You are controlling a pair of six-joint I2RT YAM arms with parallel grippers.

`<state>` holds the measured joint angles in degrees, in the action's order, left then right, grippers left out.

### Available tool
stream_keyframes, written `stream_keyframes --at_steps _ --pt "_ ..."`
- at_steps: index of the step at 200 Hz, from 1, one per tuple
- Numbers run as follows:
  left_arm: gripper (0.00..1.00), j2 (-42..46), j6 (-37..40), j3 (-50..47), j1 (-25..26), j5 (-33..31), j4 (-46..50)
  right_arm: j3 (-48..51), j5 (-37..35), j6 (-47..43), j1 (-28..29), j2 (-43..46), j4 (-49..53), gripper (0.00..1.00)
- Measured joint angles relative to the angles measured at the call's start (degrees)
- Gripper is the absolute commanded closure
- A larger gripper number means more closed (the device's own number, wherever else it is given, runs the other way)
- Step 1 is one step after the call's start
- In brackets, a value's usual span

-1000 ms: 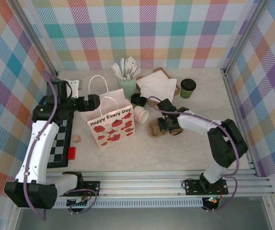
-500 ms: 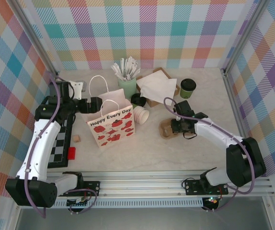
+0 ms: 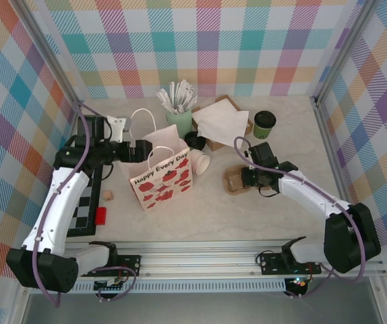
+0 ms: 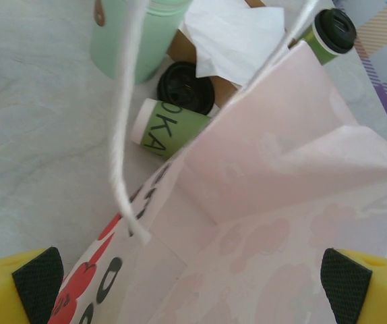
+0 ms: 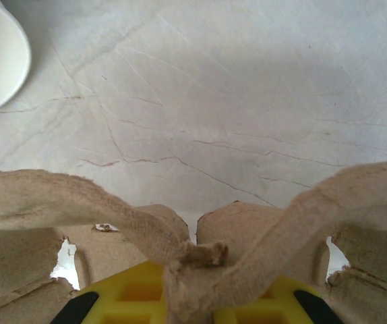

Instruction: Pack the takeout coffee

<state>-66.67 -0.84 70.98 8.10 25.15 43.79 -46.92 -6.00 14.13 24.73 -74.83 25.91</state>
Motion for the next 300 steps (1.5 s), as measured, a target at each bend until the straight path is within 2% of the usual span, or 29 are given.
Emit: stream_keyframes --at_steps 79,135,162,195,226,237,266,281,300 --pt "0.00 -2.9 -0.7 -1.5 5.7 1.7 -0.7 0.0 0.8 0.3 -2.1 3.4 0.3 1.00" --pt "0.00 0.4 7.3 1.8 5.6 -4.8 3.0 0.0 4.0 -1.0 -2.3 6.3 0.7 1.00" --pt "0.03 -0.6 10.3 5.1 5.5 -5.3 3.1 -1.2 6.6 -2.8 -2.3 6.7 1.4 1.00" --pt "0.16 -7.8 13.9 9.8 5.5 -4.7 3.0 -5.9 9.6 -4.7 -2.3 6.8 3.1 1.00" --pt "0.23 -12.0 16.2 10.9 5.7 -3.3 3.1 -10.5 10.7 -5.3 -2.5 7.3 5.5 1.00" --pt "0.31 -12.5 16.6 10.9 5.7 -3.4 3.1 -11.5 10.8 -5.2 -2.7 7.7 6.0 1.00" --pt "0.63 -12.5 18.0 10.9 5.8 -3.0 3.0 -13.0 12.3 -5.5 -3.3 8.7 7.7 1.00" --pt "0.73 -12.5 18.2 10.9 6.1 -2.3 3.0 -15.3 13.0 -6.1 -3.5 8.7 10.3 1.00" --pt "0.80 -12.5 18.4 10.9 6.8 -1.4 3.1 -19.6 13.6 -6.5 -4.0 8.7 13.7 1.00"
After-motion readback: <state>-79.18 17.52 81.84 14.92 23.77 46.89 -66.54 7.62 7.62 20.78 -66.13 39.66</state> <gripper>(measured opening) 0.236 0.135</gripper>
